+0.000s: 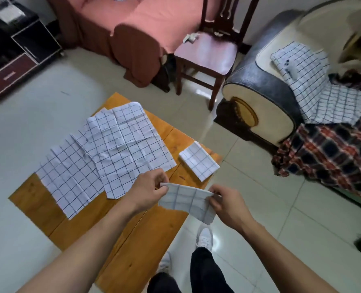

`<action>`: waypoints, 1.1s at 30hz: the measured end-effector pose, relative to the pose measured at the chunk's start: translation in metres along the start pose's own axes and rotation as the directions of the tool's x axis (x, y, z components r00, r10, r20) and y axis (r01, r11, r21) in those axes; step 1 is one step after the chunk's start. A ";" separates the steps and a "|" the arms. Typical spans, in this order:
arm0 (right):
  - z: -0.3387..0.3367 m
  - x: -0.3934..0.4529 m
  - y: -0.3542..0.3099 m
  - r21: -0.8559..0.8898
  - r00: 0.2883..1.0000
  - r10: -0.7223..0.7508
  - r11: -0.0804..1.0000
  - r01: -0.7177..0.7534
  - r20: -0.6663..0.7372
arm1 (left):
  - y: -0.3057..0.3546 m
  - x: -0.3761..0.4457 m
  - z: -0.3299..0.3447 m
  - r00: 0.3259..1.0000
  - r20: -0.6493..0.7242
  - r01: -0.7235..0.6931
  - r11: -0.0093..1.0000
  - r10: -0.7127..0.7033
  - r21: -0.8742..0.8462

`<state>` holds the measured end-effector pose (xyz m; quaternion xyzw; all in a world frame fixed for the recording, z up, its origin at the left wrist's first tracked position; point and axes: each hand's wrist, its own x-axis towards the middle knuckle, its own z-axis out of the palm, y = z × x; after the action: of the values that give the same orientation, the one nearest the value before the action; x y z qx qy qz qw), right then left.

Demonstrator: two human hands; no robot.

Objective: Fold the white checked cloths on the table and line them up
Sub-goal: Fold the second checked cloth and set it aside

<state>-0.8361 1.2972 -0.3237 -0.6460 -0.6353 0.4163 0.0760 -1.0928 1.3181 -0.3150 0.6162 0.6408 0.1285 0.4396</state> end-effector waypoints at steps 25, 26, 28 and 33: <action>0.150 0.157 0.099 -0.174 0.976 0.183 0.964 -0.201 -0.115 | -0.186 0.147 0.110 0.965 -0.235 0.161 0.973 -0.119 0.168; 0.146 0.155 0.094 -0.187 0.977 0.177 0.962 -0.197 -0.117 | -0.185 0.143 0.106 0.964 -0.236 0.162 0.971 -0.118 0.175; 0.140 0.153 0.082 -0.195 0.982 0.154 0.965 -0.173 -0.111 | -0.181 0.136 0.097 0.964 -0.239 0.164 0.969 -0.118 0.184; 0.125 0.145 0.045 -0.241 0.998 0.066 0.968 -0.065 -0.006 | -0.157 0.115 0.069 0.974 -0.198 0.158 0.963 -0.115 0.219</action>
<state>-0.9039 1.3632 -0.4965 -0.6706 -0.6595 0.3390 -0.0175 -1.1326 1.3629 -0.5122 0.6034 0.7302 0.0778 0.3110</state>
